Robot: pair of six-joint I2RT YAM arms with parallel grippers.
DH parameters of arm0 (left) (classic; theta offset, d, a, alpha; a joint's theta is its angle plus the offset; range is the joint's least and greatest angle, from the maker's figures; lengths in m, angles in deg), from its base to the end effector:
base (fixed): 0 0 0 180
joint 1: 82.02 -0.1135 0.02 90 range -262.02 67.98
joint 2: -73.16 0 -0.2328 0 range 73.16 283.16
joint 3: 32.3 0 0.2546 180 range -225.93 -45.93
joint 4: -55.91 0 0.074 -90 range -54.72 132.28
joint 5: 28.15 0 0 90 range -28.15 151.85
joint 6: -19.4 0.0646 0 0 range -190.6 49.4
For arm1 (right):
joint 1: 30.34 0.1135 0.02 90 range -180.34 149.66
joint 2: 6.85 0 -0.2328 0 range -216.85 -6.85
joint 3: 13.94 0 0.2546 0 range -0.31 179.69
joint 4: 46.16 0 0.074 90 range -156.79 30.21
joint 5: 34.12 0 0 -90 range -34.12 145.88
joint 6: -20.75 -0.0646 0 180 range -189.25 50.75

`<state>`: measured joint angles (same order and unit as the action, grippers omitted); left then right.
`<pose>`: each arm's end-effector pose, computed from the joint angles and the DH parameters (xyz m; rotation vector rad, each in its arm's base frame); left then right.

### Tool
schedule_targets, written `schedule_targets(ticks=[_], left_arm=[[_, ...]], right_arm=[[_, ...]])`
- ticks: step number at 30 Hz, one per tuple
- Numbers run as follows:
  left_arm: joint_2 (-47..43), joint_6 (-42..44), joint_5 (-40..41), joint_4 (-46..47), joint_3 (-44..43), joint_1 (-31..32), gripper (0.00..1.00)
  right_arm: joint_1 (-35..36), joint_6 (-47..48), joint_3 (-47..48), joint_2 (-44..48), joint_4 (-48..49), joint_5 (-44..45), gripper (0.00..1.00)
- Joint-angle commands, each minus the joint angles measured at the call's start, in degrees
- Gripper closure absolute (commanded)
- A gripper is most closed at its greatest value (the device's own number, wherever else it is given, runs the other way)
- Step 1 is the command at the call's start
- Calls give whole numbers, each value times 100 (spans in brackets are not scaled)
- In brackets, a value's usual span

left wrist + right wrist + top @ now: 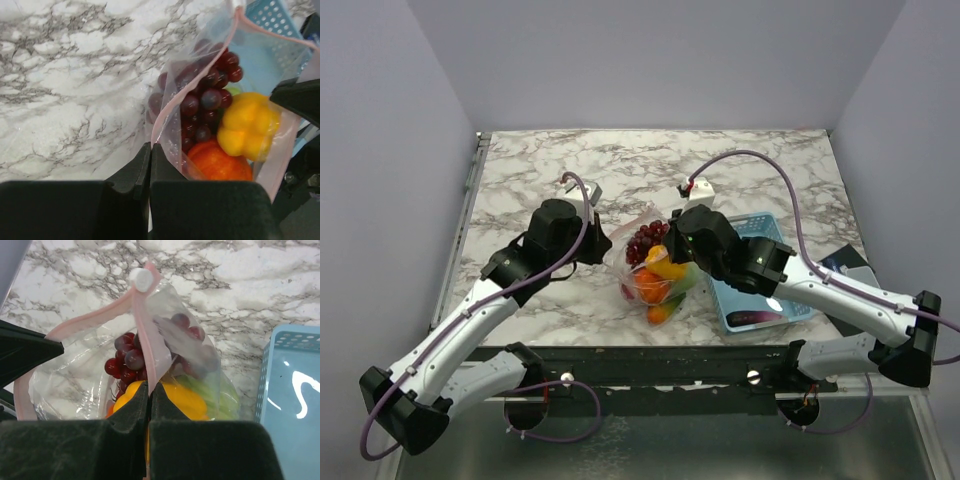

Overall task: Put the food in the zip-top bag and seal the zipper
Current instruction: Adjust the zipper food storage bag at the center of the board.

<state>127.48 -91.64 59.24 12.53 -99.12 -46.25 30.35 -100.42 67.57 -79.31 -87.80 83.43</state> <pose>0.2025 -0.1495 0.2866 0.3067 2.1537 -0.6305 0.1787 0.2573 0.3048 -0.2603 2.0859 0.4644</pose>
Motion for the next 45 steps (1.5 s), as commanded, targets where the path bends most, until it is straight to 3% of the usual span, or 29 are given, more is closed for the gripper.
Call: schedule_targets(ticks=[1, 7, 13, 15, 31, 40, 42, 45], left_arm=[[-255, 14, -326, 234, -809, 35, 100], [-428, -20, -216, 240, -1234, 36, 100], [-106, -40, 510, 385, -246, 35, 100], [-4, -81, 407, 396, -143, 35, 100], [-379, 360, 598, 424, -1111, 35, 100], [-278, 401, 648, 524, -827, 35, 100], [-297, 434, 631, 585, -779, 35, 100], [-313, 513, 588, 652, -727, 34, 100]], right_arm=[[-4, 306, 606, 186, -184, 344, 99], [-4, 517, 1120, 329, -190, 291, 99], [-4, 419, 441, 159, 194, 354, 99], [-4, 408, 337, 118, 287, 357, 99], [-4, 751, 871, -87, 205, 644, 99], [-4, 681, 859, -269, 121, 631, 99], [-4, 667, 880, -240, 1, 682, 96], [-4, 604, 886, -134, -254, 805, 82]])
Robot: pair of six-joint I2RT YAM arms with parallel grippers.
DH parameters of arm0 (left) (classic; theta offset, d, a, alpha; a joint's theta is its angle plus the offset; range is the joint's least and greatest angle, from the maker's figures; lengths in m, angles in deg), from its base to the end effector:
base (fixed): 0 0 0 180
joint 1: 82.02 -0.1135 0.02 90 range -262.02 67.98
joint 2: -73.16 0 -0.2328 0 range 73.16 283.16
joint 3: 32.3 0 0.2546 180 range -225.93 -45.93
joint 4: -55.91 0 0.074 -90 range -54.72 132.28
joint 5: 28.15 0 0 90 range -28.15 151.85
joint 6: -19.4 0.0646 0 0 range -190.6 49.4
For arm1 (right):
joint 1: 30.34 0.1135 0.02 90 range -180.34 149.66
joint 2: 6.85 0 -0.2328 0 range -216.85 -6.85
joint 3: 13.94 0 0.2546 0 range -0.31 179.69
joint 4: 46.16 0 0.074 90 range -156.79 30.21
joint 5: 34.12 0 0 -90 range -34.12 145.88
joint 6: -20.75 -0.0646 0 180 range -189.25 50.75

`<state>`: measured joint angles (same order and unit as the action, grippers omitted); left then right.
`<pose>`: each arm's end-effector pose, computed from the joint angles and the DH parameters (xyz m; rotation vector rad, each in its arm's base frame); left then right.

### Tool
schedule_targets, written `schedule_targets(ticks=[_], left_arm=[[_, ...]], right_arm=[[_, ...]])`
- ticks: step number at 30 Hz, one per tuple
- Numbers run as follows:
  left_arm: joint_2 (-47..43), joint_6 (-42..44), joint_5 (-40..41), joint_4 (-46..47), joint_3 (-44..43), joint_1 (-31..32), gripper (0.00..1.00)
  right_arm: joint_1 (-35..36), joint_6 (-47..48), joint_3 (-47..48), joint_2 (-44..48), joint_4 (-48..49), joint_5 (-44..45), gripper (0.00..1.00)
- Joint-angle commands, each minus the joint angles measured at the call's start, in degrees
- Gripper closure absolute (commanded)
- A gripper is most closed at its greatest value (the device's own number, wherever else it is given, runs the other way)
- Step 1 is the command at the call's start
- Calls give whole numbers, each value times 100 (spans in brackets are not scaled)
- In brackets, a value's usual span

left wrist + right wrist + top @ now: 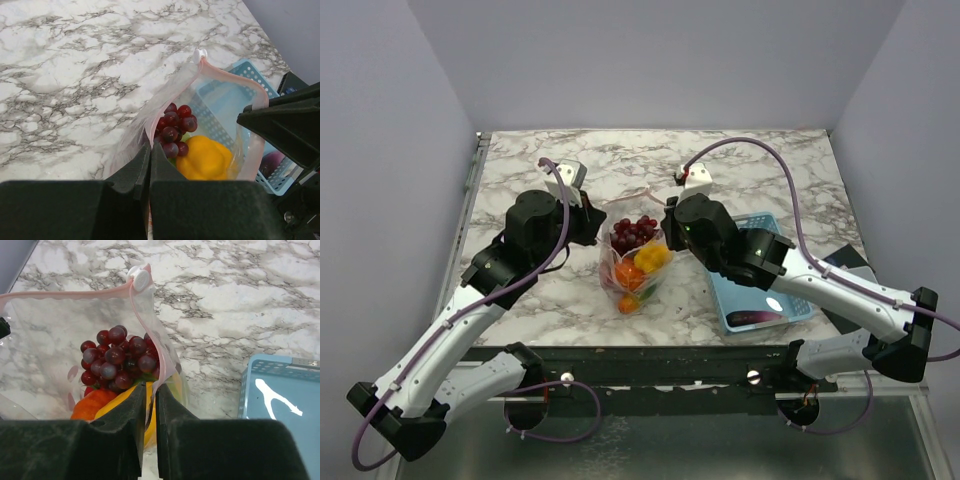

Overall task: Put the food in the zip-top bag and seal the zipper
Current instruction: Adjust the zipper food storage bag at the center of the board, then adjust the fake vegetable in the bin.

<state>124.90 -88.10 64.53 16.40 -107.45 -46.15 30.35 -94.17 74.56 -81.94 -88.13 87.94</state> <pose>0.1983 -0.1397 0.3590 0.2696 1.8759 -0.6005 0.1870 0.2630 0.3360 -0.2863 1.9878 0.3821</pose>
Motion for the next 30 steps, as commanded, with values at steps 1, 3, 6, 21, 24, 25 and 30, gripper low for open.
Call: schedule_targets(ticks=[1, 3, 6, 21, 24, 25, 30], left_arm=[[-59, 189, 47, 283, 119, 24, 100], [-80, 236, 48, 308, 159, 24, 100], [-124, 282, 40, 379, 245, 23, 100], [-309, 429, -29, 530, 443, 24, 100], [-348, 418, -63, 534, 478, 22, 100], [-357, 419, -77, 539, 482, 23, 100], [-407, 411, -149, 559, 547, 21, 100]], right_arm=[[-4, -55, 174, 184, -311, 396, 75], [-5, -127, 133, 321, -486, 451, 68], [-4, -298, 71, 592, -803, 518, 54], [-4, -2164, -366, 1525, -3666, 776, 32], [-11, -2559, -643, 1499, -3993, 709, 32], [-9, -2680, -742, 1500, -4063, 706, 32], [-171, -3096, -1245, 1498, -4191, 739, 32]])
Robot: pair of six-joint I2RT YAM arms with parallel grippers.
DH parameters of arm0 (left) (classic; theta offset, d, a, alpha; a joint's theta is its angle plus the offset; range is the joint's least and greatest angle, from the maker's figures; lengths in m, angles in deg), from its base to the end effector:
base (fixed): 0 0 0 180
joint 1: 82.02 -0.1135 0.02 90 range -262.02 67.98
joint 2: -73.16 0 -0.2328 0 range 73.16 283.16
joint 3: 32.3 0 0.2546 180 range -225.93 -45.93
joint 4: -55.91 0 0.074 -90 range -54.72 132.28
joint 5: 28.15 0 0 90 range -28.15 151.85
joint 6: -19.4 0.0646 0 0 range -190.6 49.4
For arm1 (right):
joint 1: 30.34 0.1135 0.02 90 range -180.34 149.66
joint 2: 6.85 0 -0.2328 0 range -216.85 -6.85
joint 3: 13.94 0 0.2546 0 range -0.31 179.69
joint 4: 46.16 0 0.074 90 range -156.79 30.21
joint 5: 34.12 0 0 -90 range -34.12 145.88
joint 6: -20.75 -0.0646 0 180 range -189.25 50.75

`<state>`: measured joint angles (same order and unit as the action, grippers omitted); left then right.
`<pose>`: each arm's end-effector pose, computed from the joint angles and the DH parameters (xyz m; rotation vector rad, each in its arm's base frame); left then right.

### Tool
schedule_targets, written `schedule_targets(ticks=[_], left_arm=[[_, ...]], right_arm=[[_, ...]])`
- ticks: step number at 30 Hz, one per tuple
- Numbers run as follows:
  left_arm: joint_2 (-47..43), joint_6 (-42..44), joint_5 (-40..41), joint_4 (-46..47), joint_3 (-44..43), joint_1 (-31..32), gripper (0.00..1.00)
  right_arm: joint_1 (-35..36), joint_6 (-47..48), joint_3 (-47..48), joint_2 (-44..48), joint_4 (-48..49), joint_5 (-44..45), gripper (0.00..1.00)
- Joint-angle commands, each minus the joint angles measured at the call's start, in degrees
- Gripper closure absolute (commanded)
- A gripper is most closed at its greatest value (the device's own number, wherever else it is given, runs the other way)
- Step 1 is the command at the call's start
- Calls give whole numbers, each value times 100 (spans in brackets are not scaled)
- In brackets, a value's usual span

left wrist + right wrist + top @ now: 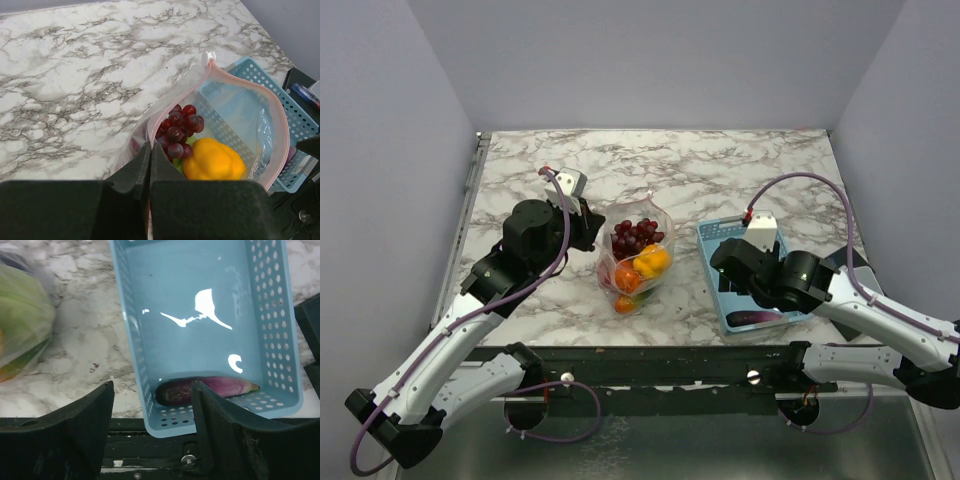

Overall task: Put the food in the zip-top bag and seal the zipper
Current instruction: Adjust the fake vegetable in the bin.

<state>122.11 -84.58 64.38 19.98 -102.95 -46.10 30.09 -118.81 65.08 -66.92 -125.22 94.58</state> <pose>0.1944 -0.1373 0.3491 0.3220 1.8289 -0.5722 0.1371 0.1598 0.2901 -0.0032 2.3143 0.0396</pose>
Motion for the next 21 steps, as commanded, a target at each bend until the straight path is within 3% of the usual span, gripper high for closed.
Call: schedule_targets(ticks=[1, 7, 10, 17, 21], left_arm=[[-131, 65, -142, 200, 106, 25, 100], [-172, 74, -190, 218, 148, 22, 100], [-209, 85, -225, 234, 171, 20, 100], [-260, 106, -251, 264, 243, 13, 100], [-303, 90, -251, 287, 268, 11, 100]], right_arm=[[-224, -690, -384, -3, -488, 84, 32], [-1012, -367, -1038, -54, 104, -530, 42], [-1365, -70, -1331, -101, 490, -970, 54], [-1759, 218, -1519, -256, 776, -1748, 97], [-1834, 293, -1584, -304, 726, -2133, 99]])
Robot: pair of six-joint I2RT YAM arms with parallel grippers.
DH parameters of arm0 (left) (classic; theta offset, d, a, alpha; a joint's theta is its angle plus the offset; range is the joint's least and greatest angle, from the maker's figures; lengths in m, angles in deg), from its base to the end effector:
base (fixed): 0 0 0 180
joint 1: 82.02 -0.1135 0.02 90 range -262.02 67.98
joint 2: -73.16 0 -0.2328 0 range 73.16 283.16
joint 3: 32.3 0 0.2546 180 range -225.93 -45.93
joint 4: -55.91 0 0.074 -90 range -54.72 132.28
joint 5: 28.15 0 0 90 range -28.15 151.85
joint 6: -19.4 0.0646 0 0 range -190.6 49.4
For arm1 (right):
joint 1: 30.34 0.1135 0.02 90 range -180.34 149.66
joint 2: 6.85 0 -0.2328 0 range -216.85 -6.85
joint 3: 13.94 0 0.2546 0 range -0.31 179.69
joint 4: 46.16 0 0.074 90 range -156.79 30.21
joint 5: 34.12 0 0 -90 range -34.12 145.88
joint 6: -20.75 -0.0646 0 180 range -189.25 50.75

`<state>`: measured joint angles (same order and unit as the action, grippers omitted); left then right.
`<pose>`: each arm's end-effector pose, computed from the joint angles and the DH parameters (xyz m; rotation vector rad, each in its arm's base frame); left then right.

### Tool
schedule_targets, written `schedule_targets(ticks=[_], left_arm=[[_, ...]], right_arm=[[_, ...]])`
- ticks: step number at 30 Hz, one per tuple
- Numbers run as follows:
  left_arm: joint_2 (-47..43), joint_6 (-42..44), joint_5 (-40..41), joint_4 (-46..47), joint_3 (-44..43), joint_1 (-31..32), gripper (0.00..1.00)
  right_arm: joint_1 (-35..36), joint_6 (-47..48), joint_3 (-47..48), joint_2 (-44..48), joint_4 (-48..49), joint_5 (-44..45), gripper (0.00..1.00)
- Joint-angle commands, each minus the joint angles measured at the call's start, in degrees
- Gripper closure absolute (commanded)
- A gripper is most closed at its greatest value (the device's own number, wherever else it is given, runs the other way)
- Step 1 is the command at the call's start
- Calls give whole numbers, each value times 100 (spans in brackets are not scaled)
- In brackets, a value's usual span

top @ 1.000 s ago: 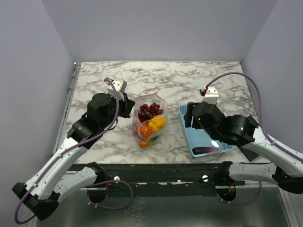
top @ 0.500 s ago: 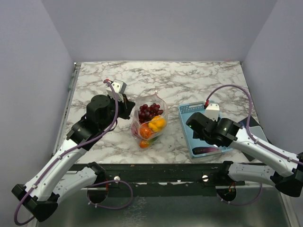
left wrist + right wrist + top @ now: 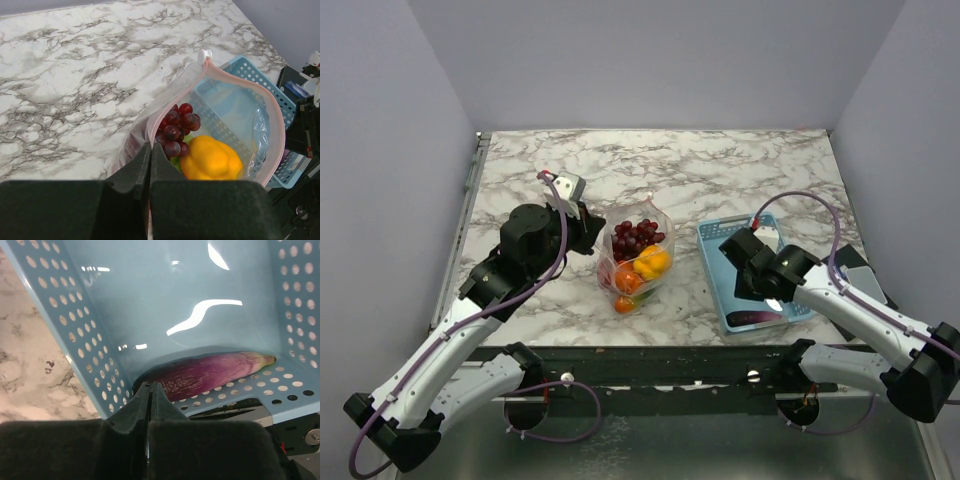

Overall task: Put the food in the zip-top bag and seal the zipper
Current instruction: Adjust the fake vegetable in the bin.

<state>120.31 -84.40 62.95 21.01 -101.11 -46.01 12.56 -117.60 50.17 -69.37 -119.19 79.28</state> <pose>0.1894 -0.1361 0.3464 0.3412 1.8110 -0.5986 0.1709 0.1238 0.2007 0.2136 2.6193 -0.0736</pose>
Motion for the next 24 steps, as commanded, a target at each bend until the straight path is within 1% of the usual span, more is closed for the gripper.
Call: schedule_targets(ticks=[1, 9, 19, 24], left_arm=[[-140, 72, -110, 179, 98, 4, 100], [-280, 74, -170, 197, 160, 8, 100], [-345, 65, -317, 210, 192, 3, 100], [-365, 73, -317, 210, 209, 3, 100]], right_arm=[[-95, 179, -94, -83, 68, -675, 99], [-165, 210, -174, -438, -270, -1290, 99], [-227, 353, -134, -768, -595, -1510, 99], [-249, 474, -223, -977, -570, -1524, 99]])
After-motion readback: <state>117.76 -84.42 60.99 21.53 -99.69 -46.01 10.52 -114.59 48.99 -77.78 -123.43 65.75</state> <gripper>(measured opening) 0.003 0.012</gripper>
